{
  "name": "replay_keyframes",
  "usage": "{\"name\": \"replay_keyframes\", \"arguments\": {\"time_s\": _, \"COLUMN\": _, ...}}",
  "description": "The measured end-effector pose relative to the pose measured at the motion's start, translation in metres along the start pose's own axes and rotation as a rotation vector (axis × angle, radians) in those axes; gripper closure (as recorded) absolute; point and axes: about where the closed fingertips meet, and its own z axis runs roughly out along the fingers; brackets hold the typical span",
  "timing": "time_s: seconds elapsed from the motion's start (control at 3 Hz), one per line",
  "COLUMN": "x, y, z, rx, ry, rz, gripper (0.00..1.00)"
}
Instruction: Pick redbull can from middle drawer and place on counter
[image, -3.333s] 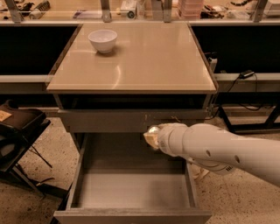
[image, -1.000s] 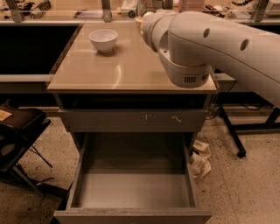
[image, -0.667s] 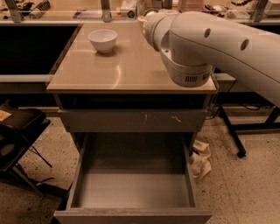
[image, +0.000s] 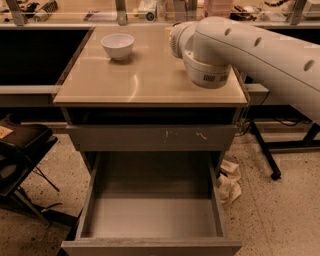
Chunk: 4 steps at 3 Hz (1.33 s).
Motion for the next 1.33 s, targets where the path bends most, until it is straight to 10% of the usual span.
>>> {"name": "replay_keyframes", "arguments": {"time_s": 0.67, "x": 0.0324, "y": -0.0157, "z": 0.0231, "rx": 0.038, "ry": 0.114, "rz": -0.048, "gripper": 1.00}}
{"name": "replay_keyframes", "arguments": {"time_s": 1.33, "x": 0.0323, "y": -0.0157, "z": 0.0231, "rx": 0.038, "ry": 0.114, "rz": -0.048, "gripper": 0.58}}
